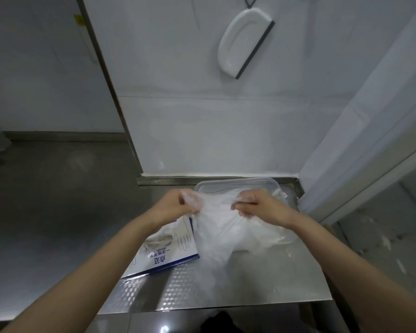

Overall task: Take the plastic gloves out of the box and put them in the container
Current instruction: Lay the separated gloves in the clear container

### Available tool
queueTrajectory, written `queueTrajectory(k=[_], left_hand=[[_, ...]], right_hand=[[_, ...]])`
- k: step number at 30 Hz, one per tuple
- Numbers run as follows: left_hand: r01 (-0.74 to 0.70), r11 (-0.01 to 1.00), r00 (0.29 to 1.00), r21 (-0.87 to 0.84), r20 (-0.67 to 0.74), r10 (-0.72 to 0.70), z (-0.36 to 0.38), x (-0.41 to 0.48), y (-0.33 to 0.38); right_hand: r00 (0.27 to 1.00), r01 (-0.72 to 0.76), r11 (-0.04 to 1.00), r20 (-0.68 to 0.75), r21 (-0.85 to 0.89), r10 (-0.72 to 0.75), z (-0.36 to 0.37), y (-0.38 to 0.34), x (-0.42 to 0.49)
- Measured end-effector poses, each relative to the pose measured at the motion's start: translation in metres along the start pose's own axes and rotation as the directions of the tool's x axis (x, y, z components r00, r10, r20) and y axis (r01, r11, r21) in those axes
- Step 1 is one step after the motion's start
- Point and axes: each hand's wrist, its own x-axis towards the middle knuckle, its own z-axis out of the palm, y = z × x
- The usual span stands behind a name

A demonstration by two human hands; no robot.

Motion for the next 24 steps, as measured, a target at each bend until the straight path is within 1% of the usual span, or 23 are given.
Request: queueTrajectory(k=[2,3,5,7,9,10,11,13,14,15,16,18,19,21,23,24], left_hand=[[-0.048,0.999,0.992,0.001,-0.121,0.047,0.011,0.008,0.007],[-0.083,0.996,0.979,0.029,-0.187,0.087,0.015,0.012,0.014],[-0.153,0.986,0.943,0.068,-0.287,0.167,0.023,0.023,0.028],[-0.224,0.970,0.907,0.091,-0.345,0.242,0.028,0.032,0.042],[-0.299,0.946,0.869,0.127,-0.373,0.325,0.029,0.037,0.050],[-0.327,0.929,0.854,0.170,-0.367,0.368,0.028,0.038,0.052],[-0.346,0.909,0.842,0.234,-0.350,0.410,0.027,0.040,0.051],[-0.357,0.852,0.833,0.384,-0.281,0.476,0.022,0.043,0.040],[-0.352,0.816,0.839,0.459,-0.231,0.492,0.020,0.045,0.032],[-0.339,0.778,0.853,0.529,-0.176,0.491,0.017,0.047,0.022],[-0.316,0.740,0.875,0.593,-0.120,0.470,0.016,0.048,0.013],[-0.281,0.652,0.917,0.704,-0.003,0.398,0.018,0.048,-0.001],[-0.266,0.605,0.935,0.750,0.047,0.352,0.020,0.046,-0.005],[-0.242,0.500,0.958,0.832,0.122,0.260,0.027,0.045,-0.009],[-0.233,0.394,0.967,0.889,0.170,0.190,0.035,0.045,-0.011],[-0.227,0.354,0.969,0.908,0.172,0.180,0.039,0.044,-0.011]], right_hand=[[0.986,-0.002,0.998,-0.166,-0.058,-0.007,-0.016,0.007,0.004],[0.964,0.023,0.996,-0.260,-0.091,-0.046,-0.024,0.007,0.004],[0.890,0.108,0.981,-0.423,-0.162,-0.168,-0.036,0.001,0.001],[0.794,0.213,0.945,-0.519,-0.247,-0.315,-0.048,-0.008,-0.003],[0.709,0.323,0.887,-0.536,-0.330,-0.458,-0.053,-0.013,-0.007],[0.676,0.364,0.856,-0.528,-0.367,-0.514,-0.054,-0.013,-0.008],[0.651,0.397,0.824,-0.509,-0.405,-0.564,-0.054,-0.013,-0.011],[0.633,0.430,0.750,-0.424,-0.502,-0.647,-0.049,-0.005,-0.013],[0.640,0.434,0.706,-0.361,-0.559,-0.679,-0.044,0.003,-0.014],[0.663,0.428,0.669,-0.292,-0.607,-0.689,-0.039,0.011,-0.014],[0.713,0.410,0.658,-0.227,-0.632,-0.663,-0.032,0.021,-0.013],[0.852,0.331,0.695,-0.116,-0.638,-0.511,-0.019,0.041,-0.011],[0.902,0.291,0.705,-0.059,-0.646,-0.427,-0.012,0.049,-0.009],[0.950,0.256,0.700,0.042,-0.666,-0.308,-0.003,0.064,-0.004],[0.968,0.240,0.713,0.103,-0.659,-0.230,0.004,0.073,0.001],[0.974,0.225,0.724,0.120,-0.652,-0.194,0.007,0.076,0.002]])
